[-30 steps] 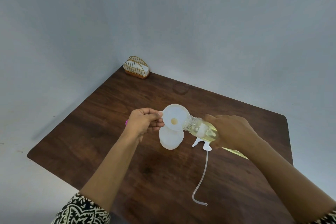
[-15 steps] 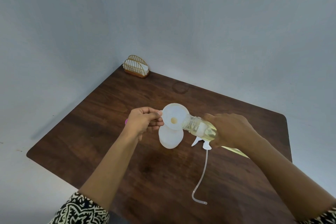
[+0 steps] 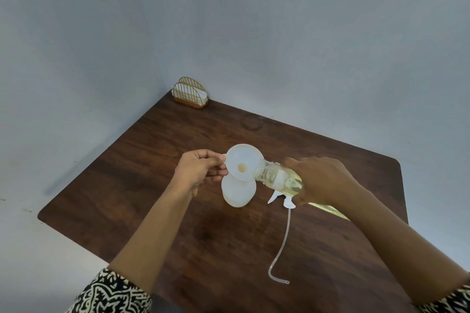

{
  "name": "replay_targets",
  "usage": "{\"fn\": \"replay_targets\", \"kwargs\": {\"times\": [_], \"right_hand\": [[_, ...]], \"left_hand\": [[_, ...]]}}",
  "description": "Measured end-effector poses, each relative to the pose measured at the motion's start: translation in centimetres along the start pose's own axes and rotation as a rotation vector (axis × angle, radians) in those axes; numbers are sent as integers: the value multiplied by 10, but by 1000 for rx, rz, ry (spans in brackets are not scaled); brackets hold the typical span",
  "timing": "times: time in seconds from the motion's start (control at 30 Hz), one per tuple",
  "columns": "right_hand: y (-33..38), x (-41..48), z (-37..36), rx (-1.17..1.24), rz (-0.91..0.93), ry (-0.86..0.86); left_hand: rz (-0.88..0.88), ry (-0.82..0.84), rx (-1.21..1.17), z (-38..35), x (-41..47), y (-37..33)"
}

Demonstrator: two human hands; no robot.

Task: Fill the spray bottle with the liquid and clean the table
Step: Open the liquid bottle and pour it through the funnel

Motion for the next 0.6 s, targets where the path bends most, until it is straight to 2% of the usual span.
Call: {"fn": "replay_targets", "kwargs": {"times": [0.6], "right_hand": [[2,-1,2,-18,15,1]], "left_hand": [[-1,13,-10,1,-1,0]]}}
Point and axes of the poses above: each hand's wrist, its own x-axis towards the middle knuckle, its own z-axis out of the back of the hand, y = z × x, the point moved 6 cm from there along x, towards the middle knuckle, and after that the axes turned 5 degrees about y, right-handed, at the moved point
